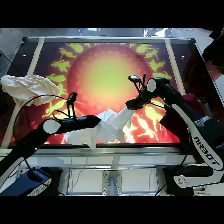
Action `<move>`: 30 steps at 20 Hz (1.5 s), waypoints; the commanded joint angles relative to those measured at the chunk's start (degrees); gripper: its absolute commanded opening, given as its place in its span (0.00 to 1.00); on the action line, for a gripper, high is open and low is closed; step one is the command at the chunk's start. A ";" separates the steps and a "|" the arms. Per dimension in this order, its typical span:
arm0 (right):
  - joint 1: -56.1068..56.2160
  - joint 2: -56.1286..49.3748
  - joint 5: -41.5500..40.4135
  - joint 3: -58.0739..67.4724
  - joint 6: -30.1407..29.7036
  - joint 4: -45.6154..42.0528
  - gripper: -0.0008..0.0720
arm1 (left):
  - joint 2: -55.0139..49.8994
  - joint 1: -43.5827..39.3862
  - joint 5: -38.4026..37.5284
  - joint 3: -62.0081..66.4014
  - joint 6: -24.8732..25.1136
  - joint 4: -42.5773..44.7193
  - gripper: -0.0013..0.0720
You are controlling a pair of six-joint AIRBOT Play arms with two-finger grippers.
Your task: Fold the shirts.
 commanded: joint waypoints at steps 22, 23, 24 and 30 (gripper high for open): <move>0.02 41.27 12.11 35.39 -1.49 -15.52 0.02 | 30.27 41.55 -49.00 28.74 1.07 9.55 0.03; 0.02 40.09 13.88 35.36 -1.49 -15.58 0.02 | 29.90 41.55 -51.43 27.54 -0.50 9.57 0.03; 0.02 37.75 15.78 35.34 -1.49 -15.78 0.02 | 29.79 41.55 -52.26 25.16 -1.51 9.57 0.03; -0.02 16.70 9.68 27.96 -4.28 -17.31 0.02 | 27.52 41.55 -40.92 0.61 4.39 12.79 0.03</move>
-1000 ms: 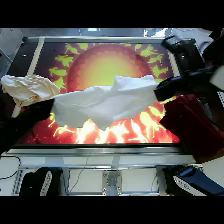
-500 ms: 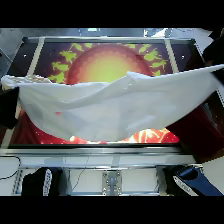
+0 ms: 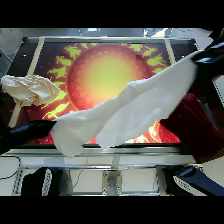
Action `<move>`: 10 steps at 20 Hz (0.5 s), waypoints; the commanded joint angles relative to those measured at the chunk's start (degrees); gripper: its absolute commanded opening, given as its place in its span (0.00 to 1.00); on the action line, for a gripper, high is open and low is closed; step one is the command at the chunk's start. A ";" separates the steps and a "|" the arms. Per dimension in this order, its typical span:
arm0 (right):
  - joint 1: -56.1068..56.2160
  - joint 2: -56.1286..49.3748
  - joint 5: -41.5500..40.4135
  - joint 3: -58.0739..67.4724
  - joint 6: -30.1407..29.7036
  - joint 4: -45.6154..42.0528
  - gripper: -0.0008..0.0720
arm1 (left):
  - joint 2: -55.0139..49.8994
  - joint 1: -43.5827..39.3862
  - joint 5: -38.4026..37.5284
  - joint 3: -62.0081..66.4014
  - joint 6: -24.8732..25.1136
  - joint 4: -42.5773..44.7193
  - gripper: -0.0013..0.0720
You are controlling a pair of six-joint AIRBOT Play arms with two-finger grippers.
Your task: Fold the shirts.
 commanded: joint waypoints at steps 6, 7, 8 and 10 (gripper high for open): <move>0.00 -34.93 -27.78 -3.13 5.35 2.58 0.03 | -26.97 0.00 36.52 -14.03 7.74 2.08 0.04; 0.04 -38.23 -30.51 -3.13 6.84 3.54 0.03 | -31.80 0.00 38.47 -13.73 9.03 0.33 0.04; 0.04 -41.38 -32.94 -3.13 8.68 4.83 0.03 | -36.68 0.00 39.47 -13.00 10.69 -1.18 0.04; 0.04 -45.64 -36.98 -3.13 11.06 6.99 0.06 | -43.91 0.00 39.91 -10.43 12.96 -2.01 0.04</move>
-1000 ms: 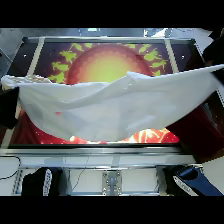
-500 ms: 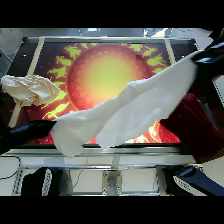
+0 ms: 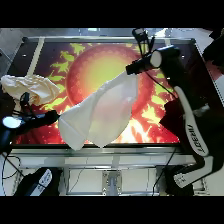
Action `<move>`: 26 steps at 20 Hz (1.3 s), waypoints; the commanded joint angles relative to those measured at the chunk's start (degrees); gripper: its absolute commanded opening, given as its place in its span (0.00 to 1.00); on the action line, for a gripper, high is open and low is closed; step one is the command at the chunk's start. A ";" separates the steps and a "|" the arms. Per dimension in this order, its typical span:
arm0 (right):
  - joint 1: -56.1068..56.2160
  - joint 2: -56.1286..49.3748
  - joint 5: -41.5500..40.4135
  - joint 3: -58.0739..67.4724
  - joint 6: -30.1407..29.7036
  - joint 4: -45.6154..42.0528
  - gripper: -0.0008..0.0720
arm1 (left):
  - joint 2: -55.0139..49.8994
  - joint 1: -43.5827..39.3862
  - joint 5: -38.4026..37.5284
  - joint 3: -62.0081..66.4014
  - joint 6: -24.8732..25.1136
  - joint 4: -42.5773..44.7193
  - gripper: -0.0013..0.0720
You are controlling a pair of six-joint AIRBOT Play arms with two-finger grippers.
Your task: Fold the shirts.
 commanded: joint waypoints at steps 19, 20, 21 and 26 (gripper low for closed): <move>-10.58 28.17 24.52 -17.05 -3.96 9.57 0.68 | 5.29 1.53 -9.90 12.26 3.43 -0.74 0.84; -10.12 30.71 21.66 -23.41 -3.63 11.93 0.68 | 4.70 -1.86 -10.21 10.56 3.34 0.22 0.84; -9.53 32.83 18.67 -29.97 -2.86 14.25 0.68 | 4.22 -4.79 -10.73 9.05 2.03 1.88 0.77; -6.97 34.80 8.76 -50.73 -1.88 23.96 0.68 | 5.27 -9.14 -12.50 4.22 -17.51 20.48 0.70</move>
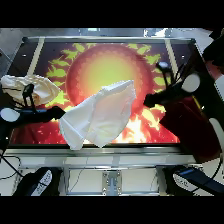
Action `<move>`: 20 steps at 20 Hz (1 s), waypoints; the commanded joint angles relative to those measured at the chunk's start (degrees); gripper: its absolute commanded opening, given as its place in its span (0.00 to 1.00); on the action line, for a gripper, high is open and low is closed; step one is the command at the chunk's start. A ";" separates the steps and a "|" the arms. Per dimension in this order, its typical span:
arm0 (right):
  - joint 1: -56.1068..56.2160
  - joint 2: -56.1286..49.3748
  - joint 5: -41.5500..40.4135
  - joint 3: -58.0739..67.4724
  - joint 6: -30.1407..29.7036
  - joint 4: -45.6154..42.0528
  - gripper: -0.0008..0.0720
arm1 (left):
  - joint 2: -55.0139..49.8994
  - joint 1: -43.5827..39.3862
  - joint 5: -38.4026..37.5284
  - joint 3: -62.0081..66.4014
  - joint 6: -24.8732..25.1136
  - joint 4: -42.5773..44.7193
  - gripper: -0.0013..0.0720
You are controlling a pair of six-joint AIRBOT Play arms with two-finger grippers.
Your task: Fold the shirts.
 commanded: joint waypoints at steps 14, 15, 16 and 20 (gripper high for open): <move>9.60 1.90 -19.26 -19.47 1.99 9.20 0.68 | 9.18 -2.29 3.17 -19.32 -13.09 3.26 0.69; 9.60 1.90 -20.48 -20.22 2.93 9.51 0.68 | 8.96 -2.29 4.52 -19.32 -13.09 3.23 0.69; 9.60 1.90 -22.60 -21.75 5.77 9.92 0.68 | 8.79 -2.29 5.77 -19.32 -13.09 3.23 0.69; 9.60 0.37 -30.01 -31.26 7.32 24.28 0.68 | 8.33 -2.29 6.38 -19.34 -13.11 3.26 0.69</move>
